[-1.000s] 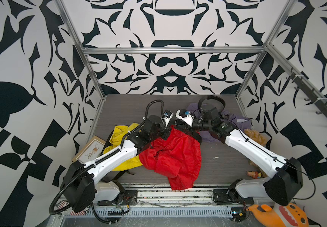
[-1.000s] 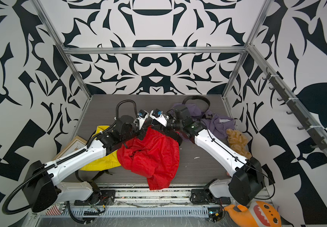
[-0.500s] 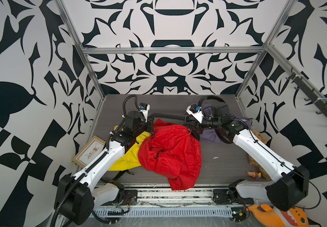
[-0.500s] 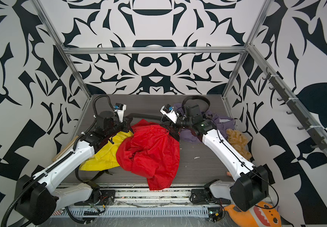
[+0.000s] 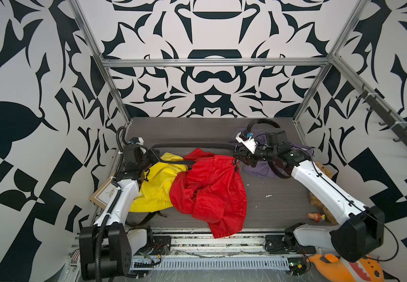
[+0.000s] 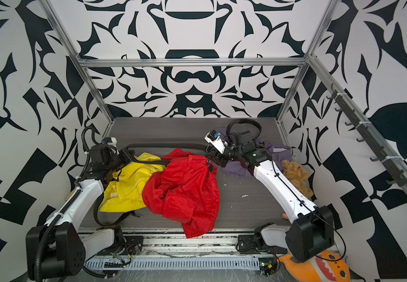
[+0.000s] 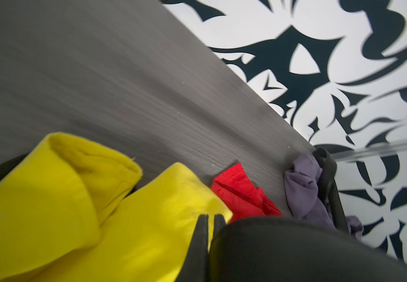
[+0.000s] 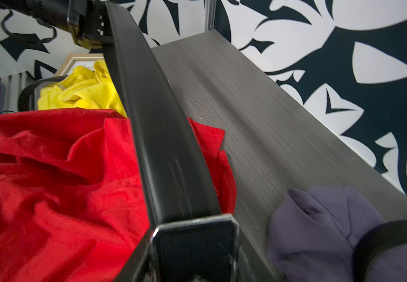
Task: Remove the belt from the trousers
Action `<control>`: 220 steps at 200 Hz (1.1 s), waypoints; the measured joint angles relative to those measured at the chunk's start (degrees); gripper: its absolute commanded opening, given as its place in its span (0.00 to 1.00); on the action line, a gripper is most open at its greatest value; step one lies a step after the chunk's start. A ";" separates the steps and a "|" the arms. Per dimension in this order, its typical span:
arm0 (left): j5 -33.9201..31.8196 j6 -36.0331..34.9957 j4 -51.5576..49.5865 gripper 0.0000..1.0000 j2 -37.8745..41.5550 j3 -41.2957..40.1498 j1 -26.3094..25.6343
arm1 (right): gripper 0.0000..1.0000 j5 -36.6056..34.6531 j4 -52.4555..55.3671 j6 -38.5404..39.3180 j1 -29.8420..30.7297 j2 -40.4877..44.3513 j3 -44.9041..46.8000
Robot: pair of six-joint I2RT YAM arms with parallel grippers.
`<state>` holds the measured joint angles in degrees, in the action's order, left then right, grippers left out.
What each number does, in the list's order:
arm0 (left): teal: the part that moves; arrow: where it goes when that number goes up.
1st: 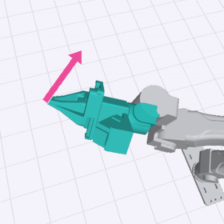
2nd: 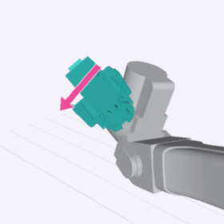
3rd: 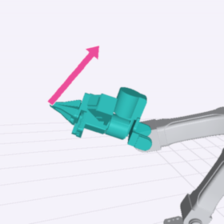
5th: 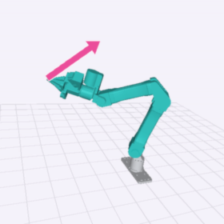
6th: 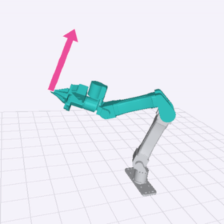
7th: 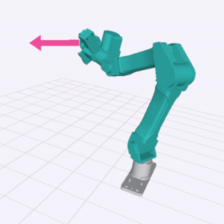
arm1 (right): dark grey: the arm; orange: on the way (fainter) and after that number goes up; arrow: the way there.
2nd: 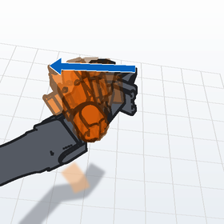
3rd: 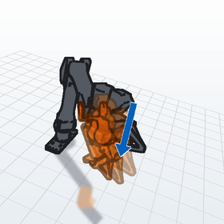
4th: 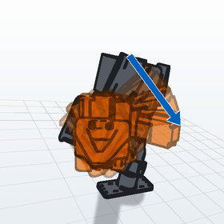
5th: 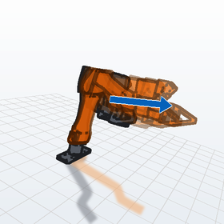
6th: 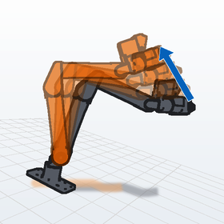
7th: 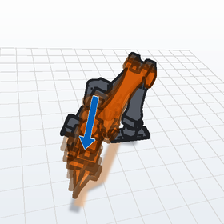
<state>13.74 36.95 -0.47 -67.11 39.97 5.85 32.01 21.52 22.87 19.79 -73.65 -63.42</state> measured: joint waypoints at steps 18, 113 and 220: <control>-0.37 2.10 -0.20 0.00 -0.96 -0.09 0.90 | 0.00 -1.31 1.25 -0.33 -0.85 0.00 0.00; -1.53 -8.26 -14.36 0.99 -7.54 22.80 -12.85 | 0.00 -3.98 5.22 -2.73 -1.70 -1.25 -5.03; 2.49 -9.25 -11.32 0.97 -14.49 28.02 -45.00 | 0.00 -7.34 12.52 -4.52 -1.70 -3.06 -16.09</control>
<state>16.23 27.70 -11.79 -81.60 67.99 -39.16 24.67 34.04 18.35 18.09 -76.71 -79.50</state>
